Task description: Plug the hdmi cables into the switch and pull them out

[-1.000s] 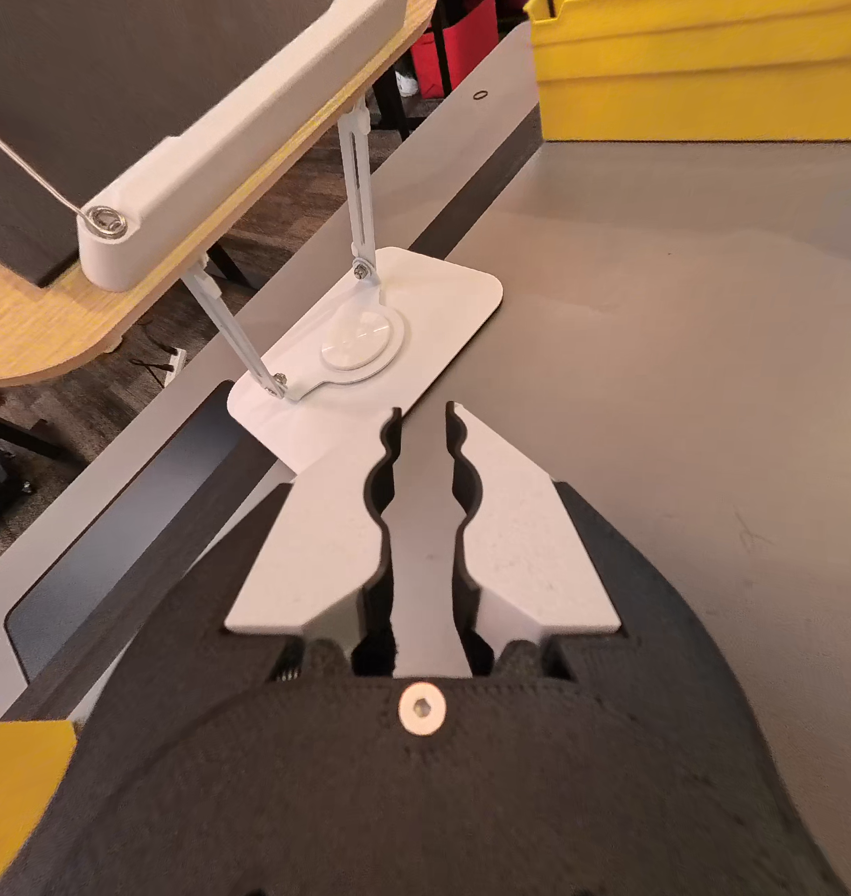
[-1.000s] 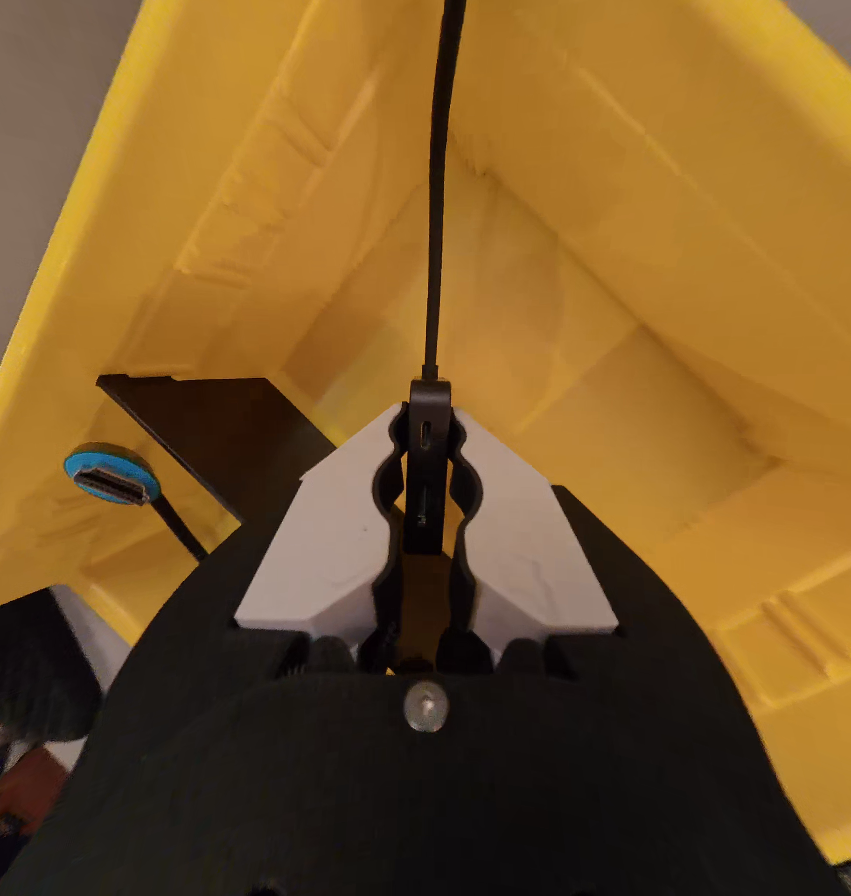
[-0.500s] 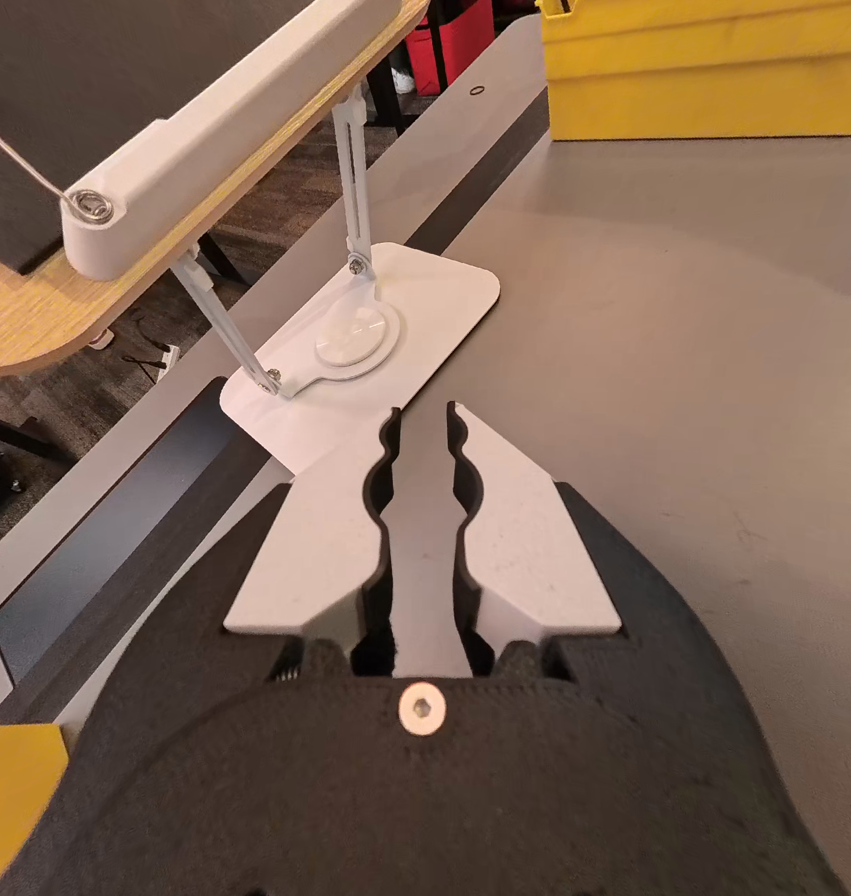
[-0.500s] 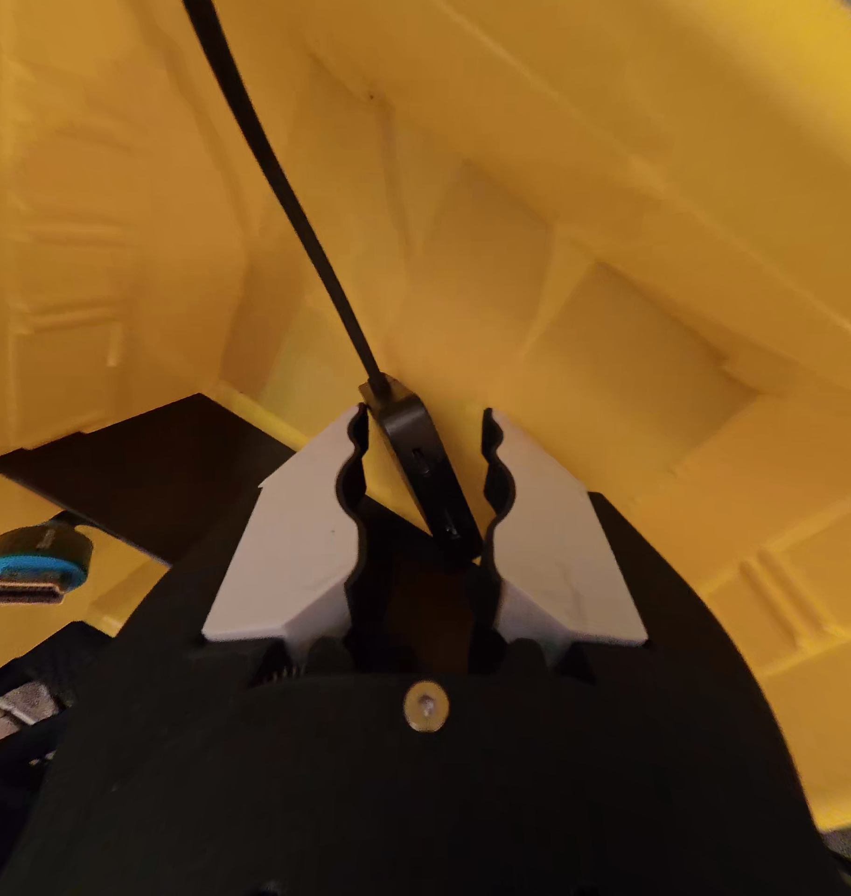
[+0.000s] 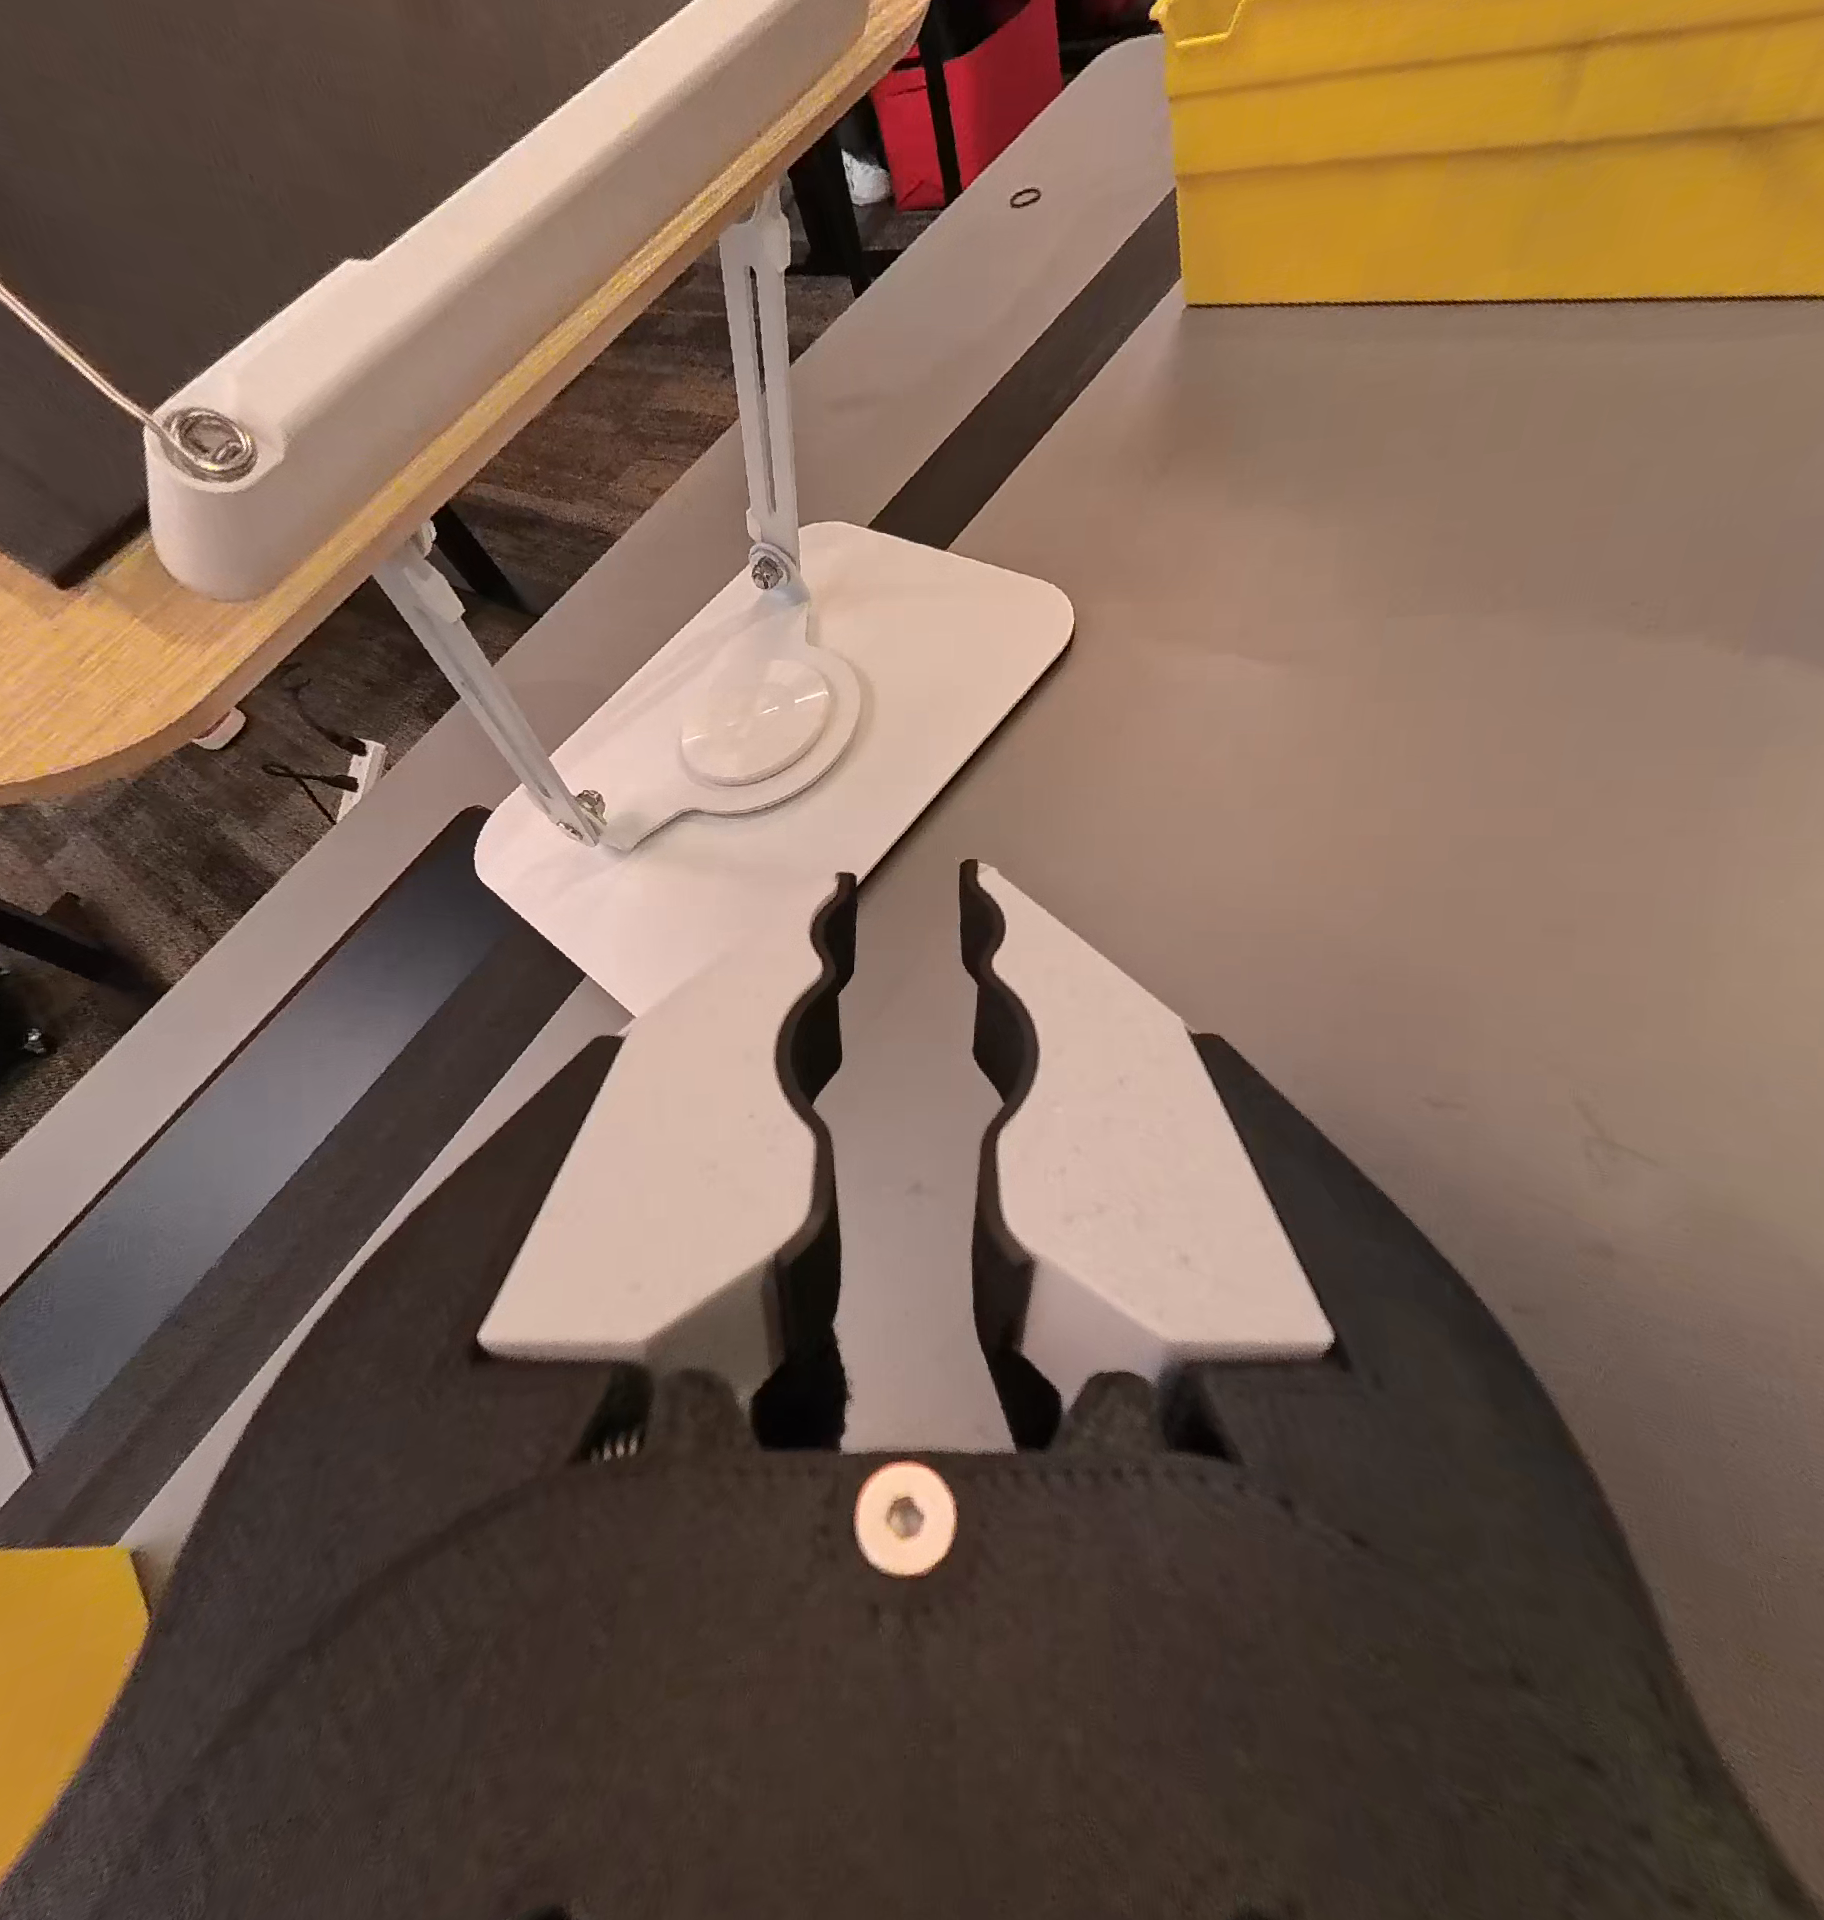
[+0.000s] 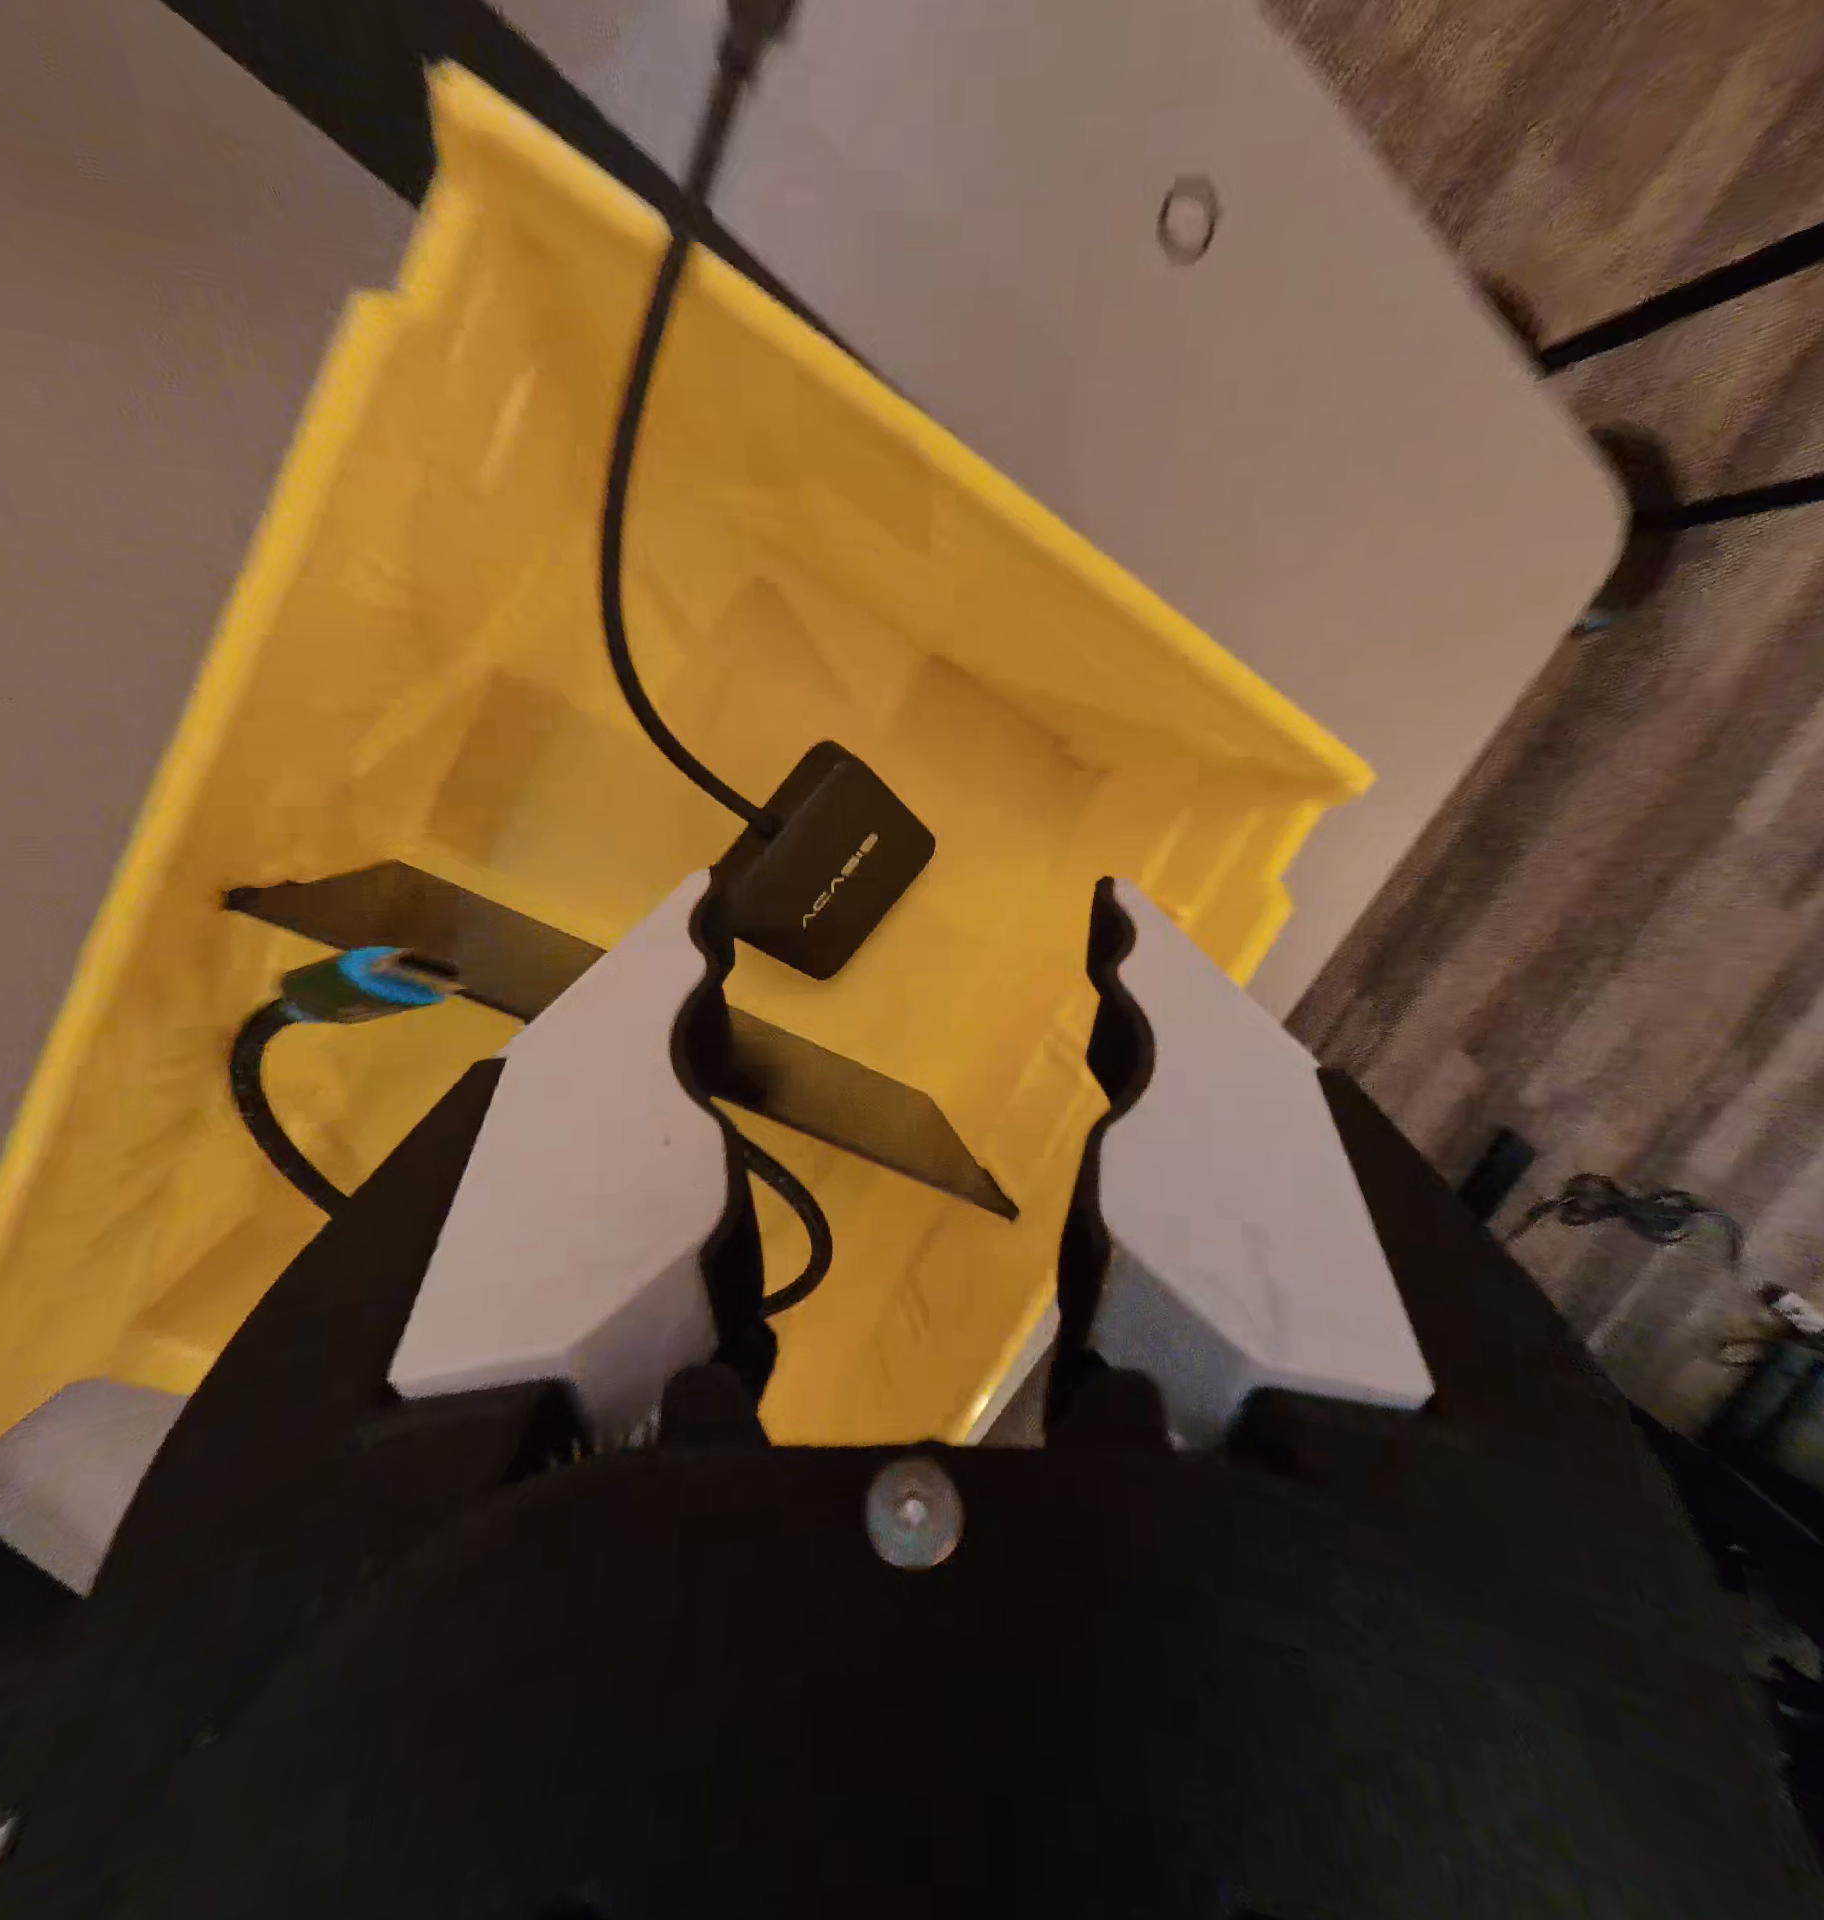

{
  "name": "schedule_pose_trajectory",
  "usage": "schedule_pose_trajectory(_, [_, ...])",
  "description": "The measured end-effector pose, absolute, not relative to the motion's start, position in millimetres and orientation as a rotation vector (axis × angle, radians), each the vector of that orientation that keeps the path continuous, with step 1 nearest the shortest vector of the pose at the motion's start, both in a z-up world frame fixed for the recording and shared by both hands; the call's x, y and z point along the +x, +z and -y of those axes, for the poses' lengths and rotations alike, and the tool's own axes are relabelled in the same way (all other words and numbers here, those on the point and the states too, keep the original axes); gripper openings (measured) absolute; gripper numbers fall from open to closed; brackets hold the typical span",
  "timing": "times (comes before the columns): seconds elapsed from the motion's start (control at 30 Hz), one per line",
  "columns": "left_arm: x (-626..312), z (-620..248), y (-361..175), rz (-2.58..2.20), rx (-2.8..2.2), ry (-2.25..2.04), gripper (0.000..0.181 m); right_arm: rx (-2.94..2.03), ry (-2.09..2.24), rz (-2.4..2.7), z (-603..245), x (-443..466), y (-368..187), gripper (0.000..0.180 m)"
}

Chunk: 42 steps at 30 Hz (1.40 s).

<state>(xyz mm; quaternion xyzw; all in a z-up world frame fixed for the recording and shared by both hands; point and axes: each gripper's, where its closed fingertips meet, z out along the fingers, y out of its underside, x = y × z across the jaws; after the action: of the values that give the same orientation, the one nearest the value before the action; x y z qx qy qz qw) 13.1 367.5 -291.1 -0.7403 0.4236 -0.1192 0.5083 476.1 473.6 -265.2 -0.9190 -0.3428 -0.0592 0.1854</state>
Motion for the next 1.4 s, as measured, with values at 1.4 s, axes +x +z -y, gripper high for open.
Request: schedule_pose_trajectory(1.4, [-229.7,-381.6,-171.5,-1.039,-1.942,0.665,0.04,-1.605,0.438,1.364,-359.9,160.7,-152.5,0.044])
